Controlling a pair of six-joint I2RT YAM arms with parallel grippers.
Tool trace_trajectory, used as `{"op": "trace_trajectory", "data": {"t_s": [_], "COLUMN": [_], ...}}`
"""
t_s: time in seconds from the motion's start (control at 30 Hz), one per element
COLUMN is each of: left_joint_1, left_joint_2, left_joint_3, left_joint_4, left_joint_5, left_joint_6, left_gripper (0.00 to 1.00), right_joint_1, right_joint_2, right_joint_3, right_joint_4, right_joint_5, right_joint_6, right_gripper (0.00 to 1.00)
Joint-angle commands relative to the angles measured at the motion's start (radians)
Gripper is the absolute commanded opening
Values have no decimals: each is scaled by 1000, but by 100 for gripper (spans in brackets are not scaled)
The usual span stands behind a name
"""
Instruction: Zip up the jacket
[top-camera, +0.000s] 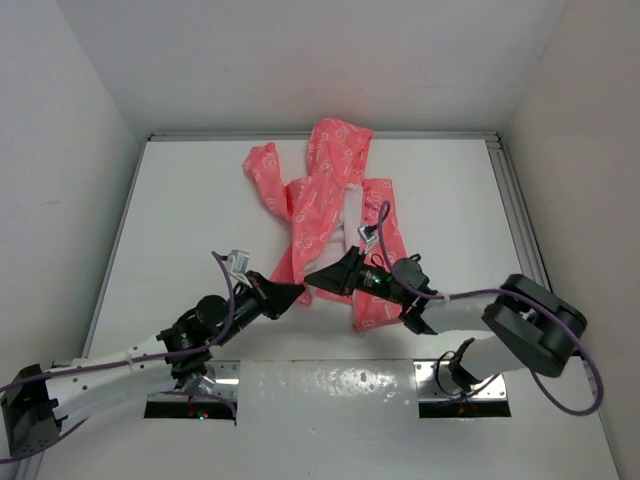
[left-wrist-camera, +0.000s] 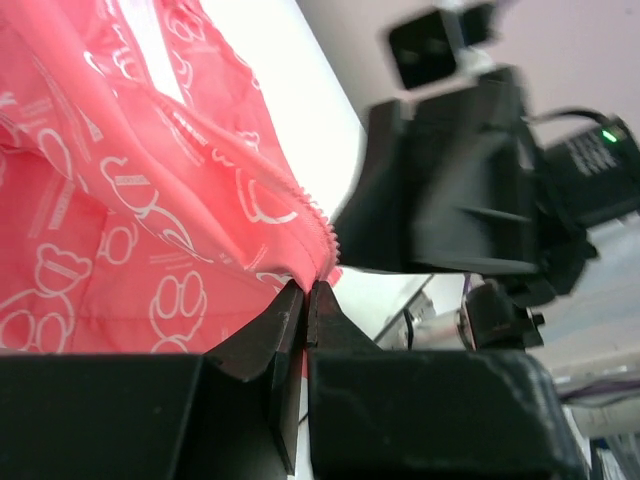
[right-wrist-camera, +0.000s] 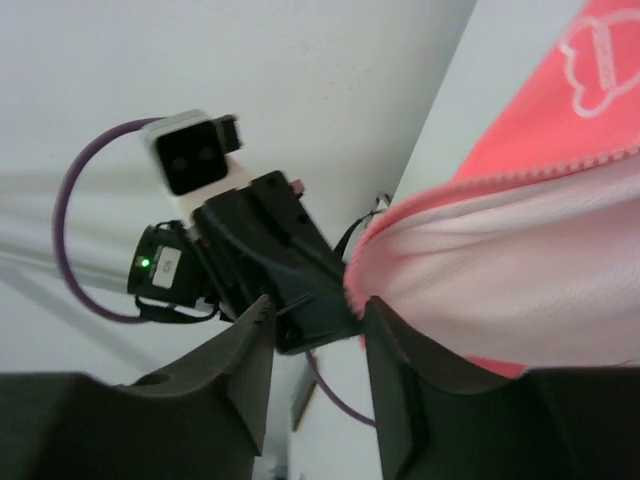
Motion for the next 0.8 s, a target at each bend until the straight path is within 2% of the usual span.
{"op": "trace_trajectory", "data": {"t_s": [0.0,0.07,0.1,0.13,0.17,0.2,0.23,0.3,0.33,0.4,0.5,0.6,0.67,0.7,0.77], "left_joint_1": [10,10,10,10,12,12,12,13,15,18,21,29,39,42,44], "left_joint_2": [-8,-1,5,11,25,31,36,41,41,53,82,114,145,153,165], "left_joint_3": [32,35,38,45,66,77,83,83,81,98,124,120,138,143,134], "left_joint_4": [23,28,26,22,6,0,-1,17,22,14,8,43,45,46,64], "left_joint_5": [-86,-104,-109,-112,-110,-109,-103,-90,-90,-93,-92,-100,-84,-75,-72], "left_joint_6": [-28,-36,-31,-28,-10,-1,8,36,42,67,105,122,137,146,157], "left_gripper": [0,0,0,0,0,0,0,0,0,0,0,0,0,0,0], "right_joint_1": [-6,-6,-4,-6,-4,-3,-1,2,9,17,28,101,167,222,247], "right_joint_2": [-157,-292,-341,-440,-486,-531,-569,-658,-678,-712,-702,-618,-553,-480,-404], "right_joint_3": [-30,-61,-71,-73,-68,-62,-62,-49,-32,-22,-27,11,102,134,209], "right_joint_4": [-59,-264,-330,-510,-617,-706,-851,-1004,-1141,-1297,-1363,-1421,-1486,-1512,-1561], "right_joint_5": [74,153,179,206,237,292,312,346,372,395,414,460,614,657,736], "right_joint_6": [-153,-225,-248,-302,-328,-348,-382,-411,-438,-454,-454,-472,-492,-501,-517], "right_gripper": [42,61,61,66,67,63,52,21,2,0,0,0,0,0,0]}}
